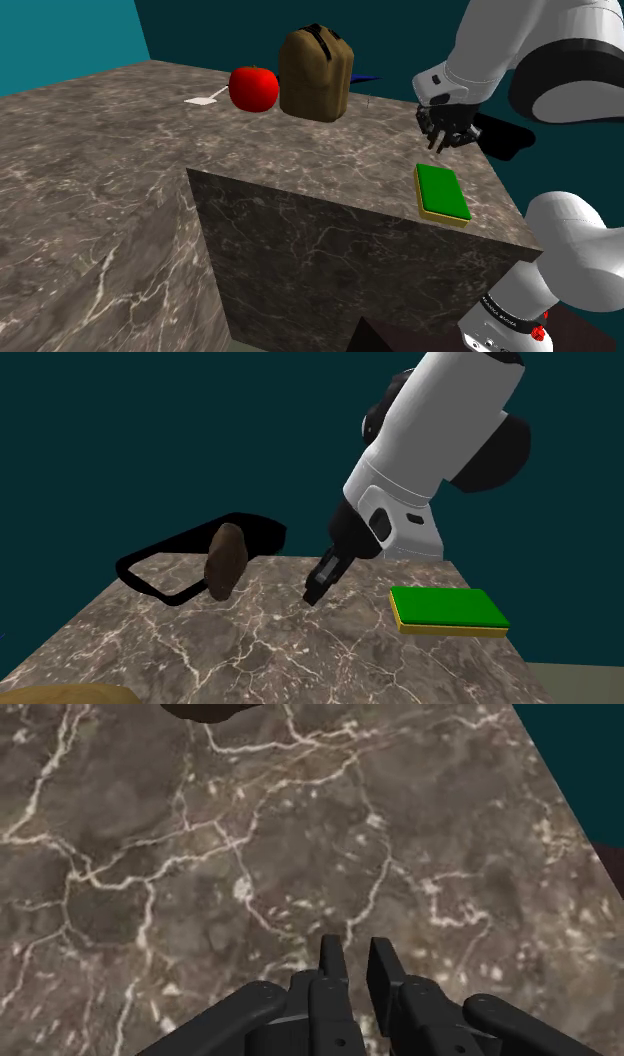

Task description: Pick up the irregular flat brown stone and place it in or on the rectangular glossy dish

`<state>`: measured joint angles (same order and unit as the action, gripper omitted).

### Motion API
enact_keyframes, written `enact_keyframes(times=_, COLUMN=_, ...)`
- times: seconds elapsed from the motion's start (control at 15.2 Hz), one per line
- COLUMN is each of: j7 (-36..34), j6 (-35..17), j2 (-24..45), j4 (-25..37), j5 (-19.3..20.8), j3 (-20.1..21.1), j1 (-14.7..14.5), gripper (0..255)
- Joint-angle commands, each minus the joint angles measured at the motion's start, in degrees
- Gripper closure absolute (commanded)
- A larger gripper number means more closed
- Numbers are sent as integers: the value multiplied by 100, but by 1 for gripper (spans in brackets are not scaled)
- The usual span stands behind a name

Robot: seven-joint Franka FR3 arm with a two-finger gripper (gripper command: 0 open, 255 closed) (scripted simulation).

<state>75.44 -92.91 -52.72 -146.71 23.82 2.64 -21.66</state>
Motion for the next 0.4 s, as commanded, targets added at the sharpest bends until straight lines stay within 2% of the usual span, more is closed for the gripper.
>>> enact_keyframes(times=0.0, j7=0, j6=-14, j2=14, j4=-45, j5=-2, j3=-13, j1=3, gripper=255)
enact_keyframes(times=0.33, j7=-4, j6=-12, j2=35, j4=-24, j5=-6, j3=-8, j1=2, gripper=255)
